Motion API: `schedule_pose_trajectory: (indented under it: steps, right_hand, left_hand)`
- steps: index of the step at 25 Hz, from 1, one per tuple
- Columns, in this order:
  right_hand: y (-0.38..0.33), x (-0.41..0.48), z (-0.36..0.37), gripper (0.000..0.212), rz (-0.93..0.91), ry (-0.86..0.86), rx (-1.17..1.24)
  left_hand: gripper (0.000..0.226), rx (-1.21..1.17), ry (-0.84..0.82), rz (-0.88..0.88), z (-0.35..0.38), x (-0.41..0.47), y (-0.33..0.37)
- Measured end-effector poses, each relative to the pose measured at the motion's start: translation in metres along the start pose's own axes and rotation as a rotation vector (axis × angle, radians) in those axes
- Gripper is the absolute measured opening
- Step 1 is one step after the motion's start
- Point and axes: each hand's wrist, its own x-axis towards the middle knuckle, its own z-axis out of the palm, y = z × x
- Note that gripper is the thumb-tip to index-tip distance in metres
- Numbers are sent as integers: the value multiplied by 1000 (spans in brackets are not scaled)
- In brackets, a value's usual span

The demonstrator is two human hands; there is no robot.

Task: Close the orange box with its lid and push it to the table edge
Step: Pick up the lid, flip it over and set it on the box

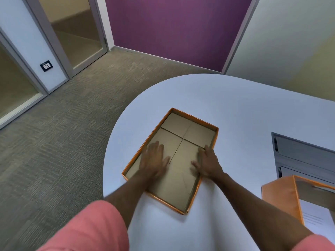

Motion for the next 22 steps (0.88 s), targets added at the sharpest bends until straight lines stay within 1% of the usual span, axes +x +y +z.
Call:
schedule_pose_trajectory:
  steps: [2,4,9,11,13,15,17,20,22]
  right_hand:
    - [-7,-1,2,71,150,94,139]
    - [-10,-4,7,73,236,102,253]
    - [-11,-8,14,75,344,77,421]
    - [-13,-7,19,77,352,119,481]
    - [-13,-8,24,79,356,173,540]
    - [-12,-11,25,81,366,186,572]
    - [-11,-16,20,84,370,162,613]
    - [-9,-23,10,84,343,162,648]
    - [-8,-30,0,83,323,182,683]
  left_hand:
    - [68,-87,-15,-53,-7,24,-19]
    - [77,-140,-82,-104,-10,41,-31]
    - [94,-144,-251,-169,-6,54,-42]
    - [96,-199,-300,-195,-2,56,-45]
    - [96,-287,-296,-221,1,56,-45]
    - [92,-356,-256,-243,4,54,-45]
    - [83,-399,-221,-267,4,54,-46]
    - [59,-481,-137,-321,-2,50,-44]
    - [48,-531,-75,-380,-13,43,-37]
